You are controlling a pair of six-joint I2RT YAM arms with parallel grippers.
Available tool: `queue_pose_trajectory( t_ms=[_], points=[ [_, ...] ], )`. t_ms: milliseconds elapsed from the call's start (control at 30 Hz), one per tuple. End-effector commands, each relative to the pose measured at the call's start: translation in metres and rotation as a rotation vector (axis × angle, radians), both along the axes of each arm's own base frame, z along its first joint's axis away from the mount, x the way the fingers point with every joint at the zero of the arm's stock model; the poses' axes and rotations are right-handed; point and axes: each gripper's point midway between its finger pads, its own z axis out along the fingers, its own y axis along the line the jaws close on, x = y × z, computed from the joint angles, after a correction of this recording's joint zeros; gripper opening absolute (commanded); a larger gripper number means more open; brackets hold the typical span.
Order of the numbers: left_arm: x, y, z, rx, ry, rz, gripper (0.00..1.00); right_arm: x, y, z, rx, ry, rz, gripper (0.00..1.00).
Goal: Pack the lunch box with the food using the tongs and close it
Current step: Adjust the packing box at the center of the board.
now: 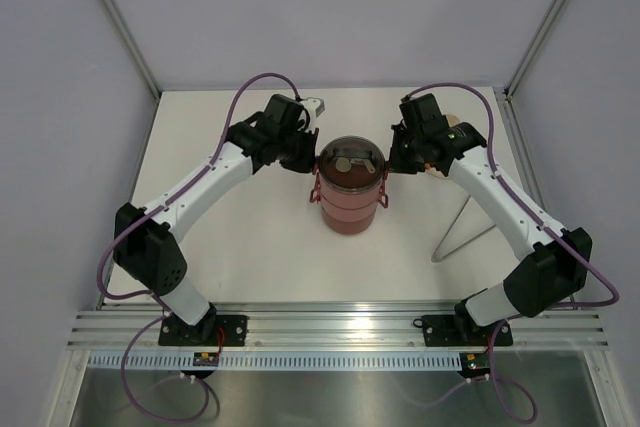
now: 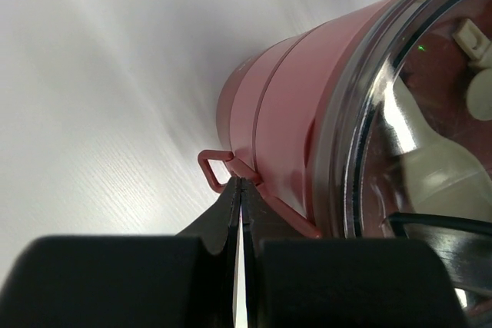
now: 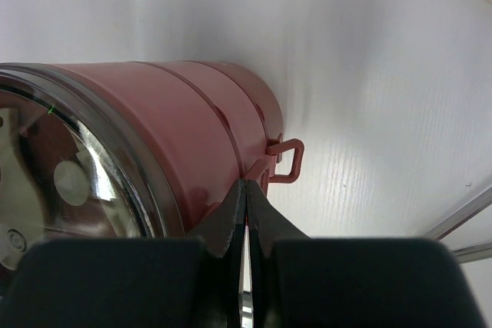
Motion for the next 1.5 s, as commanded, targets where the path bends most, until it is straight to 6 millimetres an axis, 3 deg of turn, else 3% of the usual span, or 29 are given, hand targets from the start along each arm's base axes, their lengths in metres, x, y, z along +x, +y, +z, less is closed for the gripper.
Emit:
queue_pose_trajectory(
  t_ms=[0, 1167, 1467],
  points=[
    [-0.002, -0.020, 0.019, -0.047, -0.037, -0.040, 0.00, 0.003, 0.026, 0.019, 0.069, -0.039, 0.053, 0.05],
    [-0.014, -0.070, 0.037, -0.097, -0.079, -0.094, 0.00, 0.000, 0.054, 0.017, 0.102, -0.030, 0.104, 0.04],
    [-0.016, -0.073, 0.039, -0.097, -0.082, -0.101, 0.00, 0.001, 0.057, 0.019, 0.106, -0.032, 0.111, 0.04]
  ],
)
